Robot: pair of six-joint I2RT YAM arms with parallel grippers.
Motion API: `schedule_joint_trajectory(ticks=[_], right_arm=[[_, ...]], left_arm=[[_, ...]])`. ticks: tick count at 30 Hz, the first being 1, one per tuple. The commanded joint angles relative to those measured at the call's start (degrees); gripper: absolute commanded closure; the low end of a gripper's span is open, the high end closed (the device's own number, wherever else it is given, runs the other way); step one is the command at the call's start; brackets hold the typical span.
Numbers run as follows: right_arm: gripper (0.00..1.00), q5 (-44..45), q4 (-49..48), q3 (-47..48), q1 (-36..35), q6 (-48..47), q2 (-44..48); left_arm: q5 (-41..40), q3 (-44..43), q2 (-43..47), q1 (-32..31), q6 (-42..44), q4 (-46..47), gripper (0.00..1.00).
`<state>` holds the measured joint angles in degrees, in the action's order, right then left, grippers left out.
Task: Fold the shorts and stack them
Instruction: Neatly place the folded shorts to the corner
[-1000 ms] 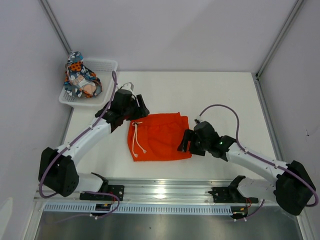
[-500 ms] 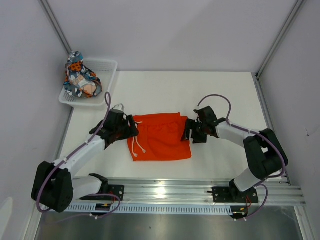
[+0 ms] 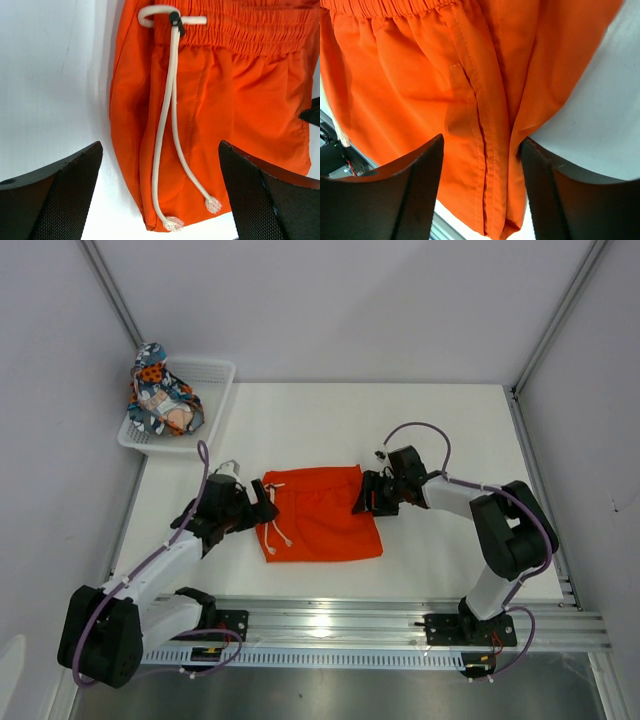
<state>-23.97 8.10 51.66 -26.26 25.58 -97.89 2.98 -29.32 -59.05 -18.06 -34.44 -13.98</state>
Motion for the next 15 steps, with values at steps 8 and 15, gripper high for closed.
schedule_joint_trajectory(ticks=[8,15], right_arm=[[0.51,1.2,-1.8,0.7,-0.5,-1.4,-2.7],[0.64,7.0,1.9,2.9,-2.7,-2.6,-1.9]], left_arm=[[3.2,1.9,-5.8,1.5,0.2,6.9,0.01],[5.9,1.4,-14.1,1.7,0.3,11.5,0.27]])
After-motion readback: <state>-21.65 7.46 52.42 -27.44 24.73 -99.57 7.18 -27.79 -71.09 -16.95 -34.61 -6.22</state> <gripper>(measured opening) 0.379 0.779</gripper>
